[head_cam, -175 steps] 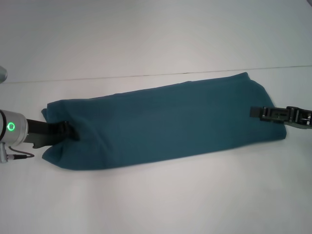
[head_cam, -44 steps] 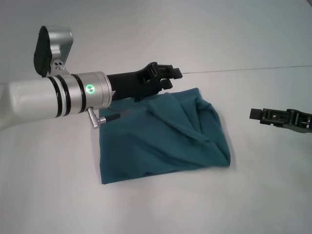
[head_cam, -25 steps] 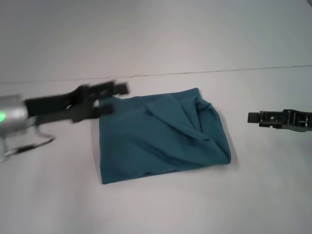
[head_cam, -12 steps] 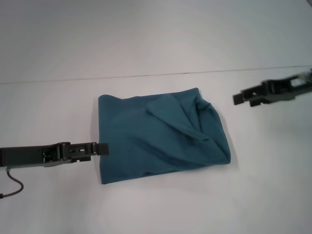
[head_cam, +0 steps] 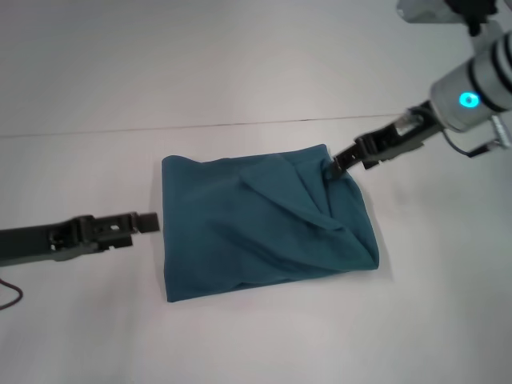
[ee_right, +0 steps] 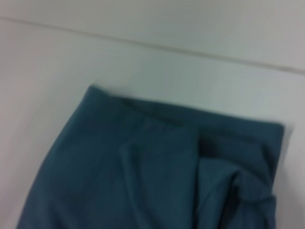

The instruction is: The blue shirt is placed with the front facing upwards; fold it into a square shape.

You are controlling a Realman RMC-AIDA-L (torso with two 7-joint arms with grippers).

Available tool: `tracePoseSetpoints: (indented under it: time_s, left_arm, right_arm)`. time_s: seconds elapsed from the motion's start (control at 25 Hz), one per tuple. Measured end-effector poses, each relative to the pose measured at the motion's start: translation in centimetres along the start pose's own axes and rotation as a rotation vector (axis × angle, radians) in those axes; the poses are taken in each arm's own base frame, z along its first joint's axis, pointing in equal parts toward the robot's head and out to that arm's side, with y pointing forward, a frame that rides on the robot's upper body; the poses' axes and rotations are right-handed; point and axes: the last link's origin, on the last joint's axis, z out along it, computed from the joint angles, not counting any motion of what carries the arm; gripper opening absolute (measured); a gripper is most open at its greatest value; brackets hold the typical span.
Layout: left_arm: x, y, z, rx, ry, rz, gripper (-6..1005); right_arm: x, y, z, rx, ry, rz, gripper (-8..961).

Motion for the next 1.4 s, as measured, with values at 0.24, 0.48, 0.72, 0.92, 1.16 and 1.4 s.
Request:
tracePoseSetpoints:
  time_s: [0.24, 0.48, 0.72, 0.92, 1.16, 1.4]
  left_arm:
    - [0.2, -0.3, -0.7, -0.003, 0.047, -0.021, 932]
    - [0.6, -0.2, -0.9, -0.018, 0.088, -0.026, 933]
    - [0.7, -0.1, -0.7, -0.023, 0.104, -0.027, 933]
    - [0.6, -0.1, -0.3, -0.026, 0.107, -0.022, 933]
    - [0.6, 0.0, -0.2, -0.031, 0.107, -0.023, 932]
    - [0.3, 0.0, -0.1, -0.033, 0.108, -0.027, 931]
  right_arm:
    - [-0.3, 0.6, 2.9, 0.045, -0.051, 0.036, 703]
    - [0.5, 0.2, 5.7, 0.066, -0.096, 0.136, 704]
    - [0.8, 0.5, 7.1, 0.049, -0.149, 0.204, 703]
    - [0.9, 1.1, 8.0, 0.053, -0.155, 0.209, 703]
    - [1.1, 1.2, 8.6, 0.069, -0.157, 0.205, 608]
    - [0.9, 1.8, 8.8, 0.063, -0.173, 0.187, 479]
